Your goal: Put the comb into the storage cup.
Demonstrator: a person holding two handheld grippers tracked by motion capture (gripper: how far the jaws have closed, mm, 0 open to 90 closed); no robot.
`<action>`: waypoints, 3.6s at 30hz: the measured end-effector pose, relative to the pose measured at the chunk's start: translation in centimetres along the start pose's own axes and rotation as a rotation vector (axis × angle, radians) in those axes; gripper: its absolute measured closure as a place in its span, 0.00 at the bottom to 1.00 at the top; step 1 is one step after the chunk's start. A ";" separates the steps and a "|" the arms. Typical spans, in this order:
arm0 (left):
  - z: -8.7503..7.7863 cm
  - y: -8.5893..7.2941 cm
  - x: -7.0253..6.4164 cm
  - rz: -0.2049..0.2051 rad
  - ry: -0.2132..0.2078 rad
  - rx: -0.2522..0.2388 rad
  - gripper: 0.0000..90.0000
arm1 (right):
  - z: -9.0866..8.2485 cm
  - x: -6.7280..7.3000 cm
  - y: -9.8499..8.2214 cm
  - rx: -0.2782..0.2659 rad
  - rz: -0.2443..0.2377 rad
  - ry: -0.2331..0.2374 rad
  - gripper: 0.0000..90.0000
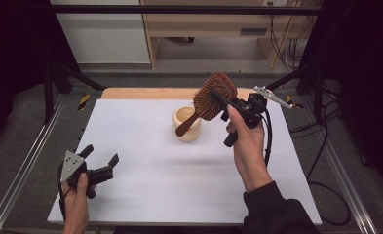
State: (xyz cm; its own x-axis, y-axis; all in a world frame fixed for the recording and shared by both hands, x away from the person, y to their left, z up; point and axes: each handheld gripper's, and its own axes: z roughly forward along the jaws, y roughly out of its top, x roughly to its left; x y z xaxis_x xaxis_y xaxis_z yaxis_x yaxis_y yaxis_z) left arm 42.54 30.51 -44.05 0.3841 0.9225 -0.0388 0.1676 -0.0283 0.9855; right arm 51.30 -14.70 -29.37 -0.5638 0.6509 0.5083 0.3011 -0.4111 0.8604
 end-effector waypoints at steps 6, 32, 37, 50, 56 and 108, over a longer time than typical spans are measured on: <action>0.0 0.0 -0.2 0.004 -0.003 0.001 0.02 | 1.0 -0.1 0.4 -0.006 0.007 -0.005 0.58; 0.1 -0.1 -0.1 -0.011 -0.006 -0.001 0.02 | 3.9 -0.6 3.0 -0.021 -0.018 -0.054 0.58; 0.1 -0.1 0.0 -0.012 -0.003 -0.001 0.02 | 4.1 -0.9 3.0 -0.022 -0.020 -0.063 0.58; 0.1 -0.1 -0.1 -0.015 -0.004 -0.004 0.02 | 5.1 -1.4 3.0 -0.032 -0.023 -0.079 0.58; 0.1 -0.1 0.0 -0.016 -0.006 -0.007 0.02 | 5.1 -1.6 3.1 -0.035 -0.027 -0.086 0.58; 0.1 -0.1 0.0 -0.022 -0.011 -0.016 0.02 | 6.8 -2.1 2.5 0.041 -0.145 -0.172 0.58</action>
State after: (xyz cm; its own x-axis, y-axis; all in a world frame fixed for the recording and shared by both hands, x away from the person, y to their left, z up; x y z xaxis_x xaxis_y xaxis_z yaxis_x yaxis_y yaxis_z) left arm 42.61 30.48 -44.12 0.3909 0.9184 -0.0619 0.1611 -0.0020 0.9869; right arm 58.47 -12.80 -28.09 -0.4655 0.8017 0.3749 0.2597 -0.2813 0.9238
